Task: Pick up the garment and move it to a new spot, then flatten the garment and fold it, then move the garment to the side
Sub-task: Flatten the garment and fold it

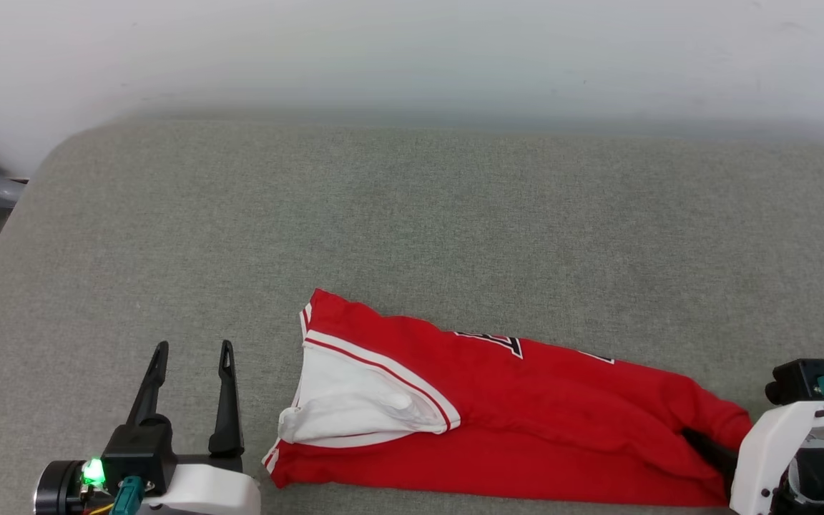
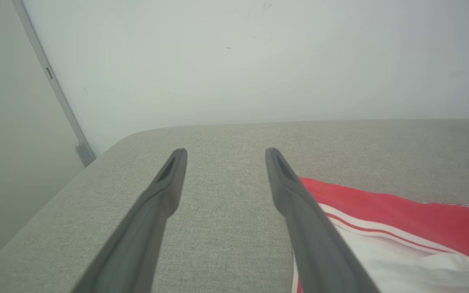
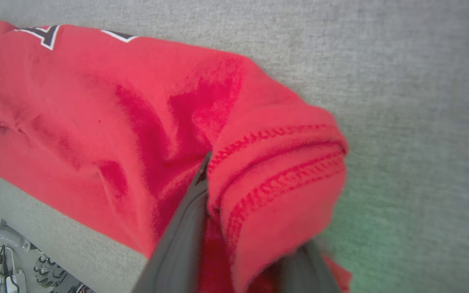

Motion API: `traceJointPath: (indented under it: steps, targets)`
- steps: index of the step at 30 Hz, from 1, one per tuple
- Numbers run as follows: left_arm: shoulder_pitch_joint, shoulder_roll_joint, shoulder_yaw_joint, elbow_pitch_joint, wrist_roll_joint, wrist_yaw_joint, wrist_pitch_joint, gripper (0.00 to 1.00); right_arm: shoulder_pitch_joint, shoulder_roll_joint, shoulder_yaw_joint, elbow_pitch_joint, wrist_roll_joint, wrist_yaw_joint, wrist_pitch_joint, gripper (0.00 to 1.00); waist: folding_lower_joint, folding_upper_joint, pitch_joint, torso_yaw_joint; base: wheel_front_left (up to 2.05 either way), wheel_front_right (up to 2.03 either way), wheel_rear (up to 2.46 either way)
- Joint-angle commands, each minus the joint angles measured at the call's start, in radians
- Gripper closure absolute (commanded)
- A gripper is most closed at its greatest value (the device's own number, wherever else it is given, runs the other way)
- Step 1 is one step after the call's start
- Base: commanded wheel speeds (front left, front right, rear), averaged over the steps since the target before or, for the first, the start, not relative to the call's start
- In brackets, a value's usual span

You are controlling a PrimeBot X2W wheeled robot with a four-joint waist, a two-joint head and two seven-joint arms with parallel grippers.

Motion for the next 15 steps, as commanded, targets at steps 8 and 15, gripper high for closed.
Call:
traceJointPath:
  steps: [8,15]
  targets:
    - [0.038,-0.043,0.039,0.011,0.065,-0.051,-0.002,0.00,-0.009,-0.086,0.018,0.045,0.033,0.001,-0.069,1.00,0.0000,-0.0001,-0.041,-0.005,0.00,0.00,0.00]
    - [0.061,-0.071,0.057,0.021,0.095,-0.091,-0.002,0.00,0.001,-0.187,0.005,0.119,0.014,0.001,-0.086,1.00,0.0000,-0.0001,-0.065,-0.005,0.00,0.00,0.00]
